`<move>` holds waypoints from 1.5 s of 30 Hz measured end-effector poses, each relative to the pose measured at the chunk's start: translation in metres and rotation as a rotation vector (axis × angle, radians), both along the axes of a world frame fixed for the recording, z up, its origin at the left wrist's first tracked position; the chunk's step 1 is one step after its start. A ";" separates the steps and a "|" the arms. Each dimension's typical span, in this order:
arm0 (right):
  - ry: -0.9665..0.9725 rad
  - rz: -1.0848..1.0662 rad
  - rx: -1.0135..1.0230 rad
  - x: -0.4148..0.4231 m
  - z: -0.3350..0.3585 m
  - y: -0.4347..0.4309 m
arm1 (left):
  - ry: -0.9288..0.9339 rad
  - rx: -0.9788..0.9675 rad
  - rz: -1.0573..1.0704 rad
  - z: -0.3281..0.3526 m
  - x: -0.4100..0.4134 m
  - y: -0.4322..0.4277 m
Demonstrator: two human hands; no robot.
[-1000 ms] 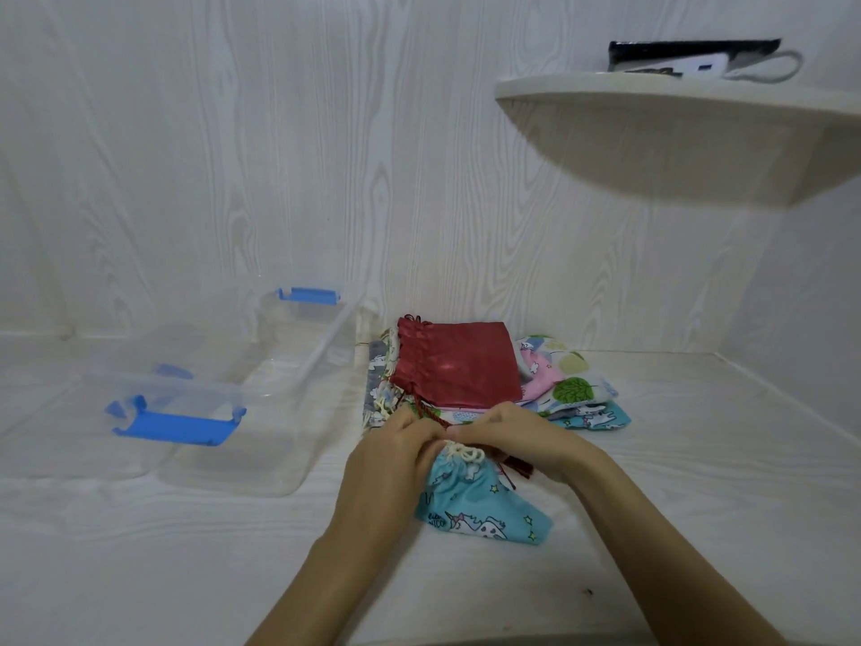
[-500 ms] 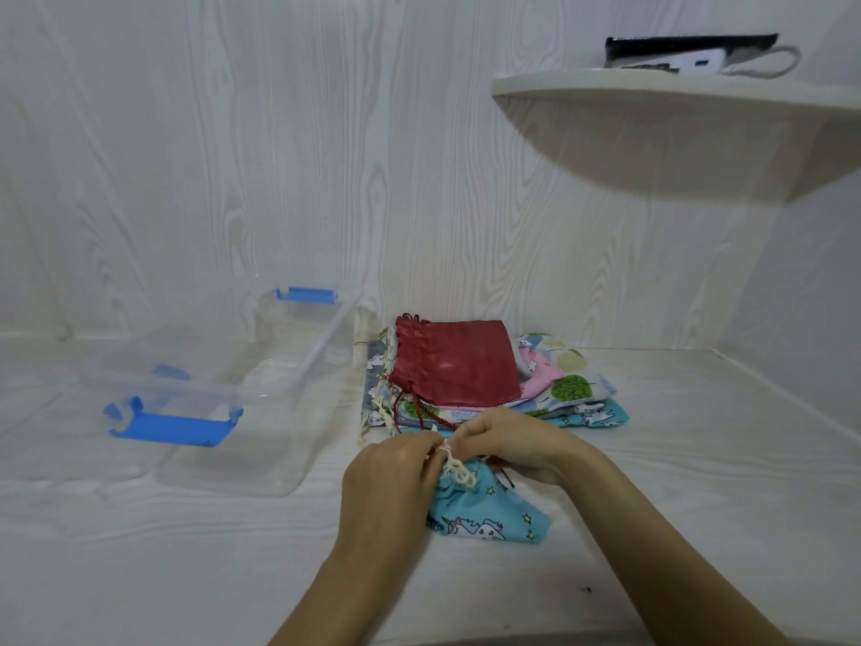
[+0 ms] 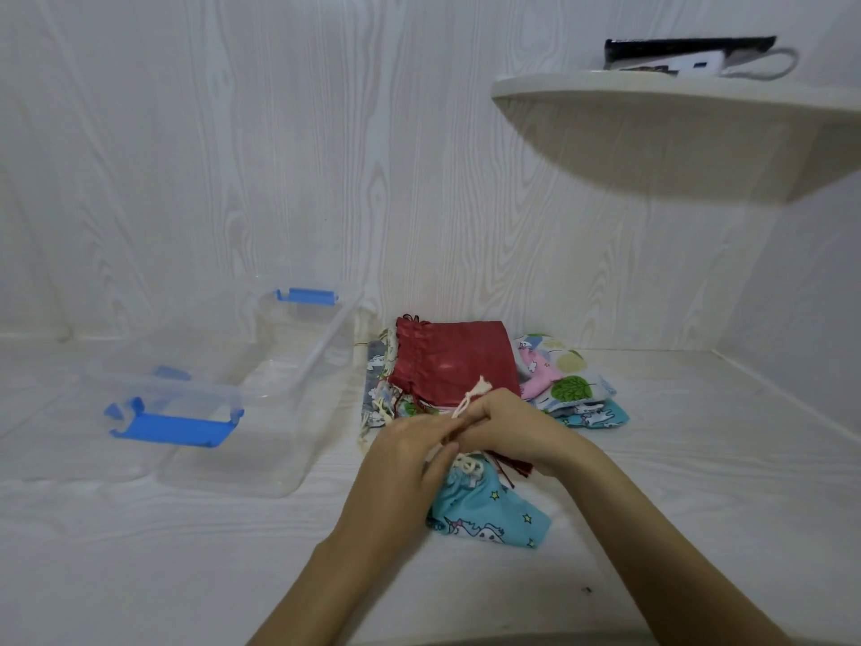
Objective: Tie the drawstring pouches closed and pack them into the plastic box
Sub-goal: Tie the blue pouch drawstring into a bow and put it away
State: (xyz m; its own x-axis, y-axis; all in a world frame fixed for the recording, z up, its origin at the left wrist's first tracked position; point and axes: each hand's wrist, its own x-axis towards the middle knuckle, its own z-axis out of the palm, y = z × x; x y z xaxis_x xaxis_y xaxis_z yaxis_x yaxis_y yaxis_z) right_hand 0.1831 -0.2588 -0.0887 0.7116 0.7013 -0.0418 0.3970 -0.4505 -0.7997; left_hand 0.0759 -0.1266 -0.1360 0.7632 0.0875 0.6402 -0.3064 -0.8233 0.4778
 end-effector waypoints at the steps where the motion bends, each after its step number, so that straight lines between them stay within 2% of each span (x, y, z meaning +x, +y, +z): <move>1: -0.005 0.009 -0.003 0.001 0.001 -0.001 | 0.055 -0.103 -0.033 0.001 0.000 0.001; 7: 0.043 0.008 0.080 -0.007 0.001 -0.006 | 0.245 -0.655 0.038 0.006 0.003 0.005; 9: -0.075 0.011 0.063 -0.012 -0.002 -0.006 | 0.358 -0.802 0.012 0.008 0.005 0.008; 12: -0.351 0.022 -0.004 -0.020 -0.006 -0.008 | 0.506 -0.972 -0.047 0.016 0.006 0.010; 16: -0.643 0.103 -0.097 -0.026 -0.004 -0.012 | 0.675 -0.961 -0.123 0.025 0.009 0.015; 20: -0.694 0.125 -0.124 -0.026 -0.003 -0.013 | 0.752 -0.850 -0.196 0.029 0.014 0.022; 23: -0.641 0.121 -0.135 -0.025 -0.001 -0.015 | 0.750 -0.783 -0.253 0.032 0.014 0.022; 27: -0.461 0.083 -0.115 -0.020 -0.002 -0.015 | 0.675 -0.656 -0.247 0.031 0.013 0.018; 32: 0.224 0.021 0.205 -0.020 -0.011 -0.014 | 0.501 -0.538 -0.136 0.030 0.014 0.010; 38: 0.614 0.006 0.478 -0.015 -0.016 -0.011 | 0.343 -0.310 -0.004 0.026 0.020 0.003; 41: 0.638 -0.022 0.522 -0.014 -0.017 -0.013 | 0.362 -0.303 -0.031 0.025 0.021 0.004; 43: 0.489 -0.066 0.486 -0.016 -0.019 -0.016 | 0.431 -0.426 -0.102 0.026 0.021 0.006; 45: 0.226 -0.155 0.449 -0.019 -0.021 -0.017 | 0.485 -0.600 -0.166 0.027 0.018 0.006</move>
State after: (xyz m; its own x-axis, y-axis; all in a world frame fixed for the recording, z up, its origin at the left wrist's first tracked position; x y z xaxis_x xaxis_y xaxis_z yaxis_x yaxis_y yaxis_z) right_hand 0.1639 -0.2761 -0.1095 0.8166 0.5724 0.0740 0.1478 -0.0833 -0.9855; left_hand 0.0938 -0.1205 -0.1087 0.9786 0.1727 0.1121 -0.0467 -0.3440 0.9378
